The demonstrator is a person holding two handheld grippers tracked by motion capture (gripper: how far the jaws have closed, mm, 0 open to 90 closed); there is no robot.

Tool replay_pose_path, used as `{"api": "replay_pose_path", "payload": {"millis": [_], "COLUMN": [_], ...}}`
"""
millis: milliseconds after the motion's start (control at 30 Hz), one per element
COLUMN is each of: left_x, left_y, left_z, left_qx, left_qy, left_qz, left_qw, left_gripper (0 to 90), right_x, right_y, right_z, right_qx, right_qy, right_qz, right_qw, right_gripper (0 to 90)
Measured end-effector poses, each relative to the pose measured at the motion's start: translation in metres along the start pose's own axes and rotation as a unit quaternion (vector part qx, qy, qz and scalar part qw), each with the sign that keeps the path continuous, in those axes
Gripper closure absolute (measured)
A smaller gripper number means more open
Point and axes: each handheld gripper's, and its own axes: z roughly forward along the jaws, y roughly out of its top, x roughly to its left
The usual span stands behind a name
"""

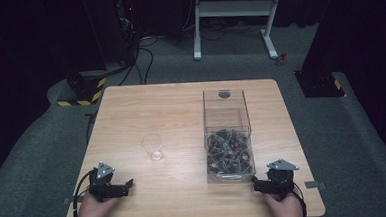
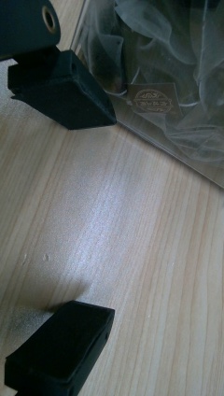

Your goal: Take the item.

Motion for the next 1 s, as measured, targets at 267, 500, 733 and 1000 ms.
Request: {"api": "replay_pose_path", "payload": {"millis": [267,500,733,1000], "left_x": [0.0,0.0,-0.0001,0.0005], "left_y": [0.001,0.0006,-0.0005,0.0001], "left_z": [0.0005,0.0004,-0.0007,-0.0026], "left_qx": [0.002,0.001,-0.003,0.0], "left_qy": [-0.002,-0.002,-0.004,-0.009], "left_qz": [0.001,0.001,0.0,0.001], "left_qw": [1.0,1.0,1.0,1.0], "left_gripper": [0.2,0.3,1.8,4.4], "right_x": [-0.0003,-0.0001,-0.0001,0.0001], "right_y": [0.0,0.0,0.0,0.0], "right_z": [0.0001,0.0001,0.0001,0.0], "right_qx": [-0.001,-0.001,-0.001,0.0], "right_qy": [-0.001,0.0,0.0,0.0], "right_qz": [-0.003,-0.001,-0.001,0.001], "right_qw": [1.0,1.0,1.0,1.0], "right_gripper": [7.8,7.8,7.9,7.9]}}
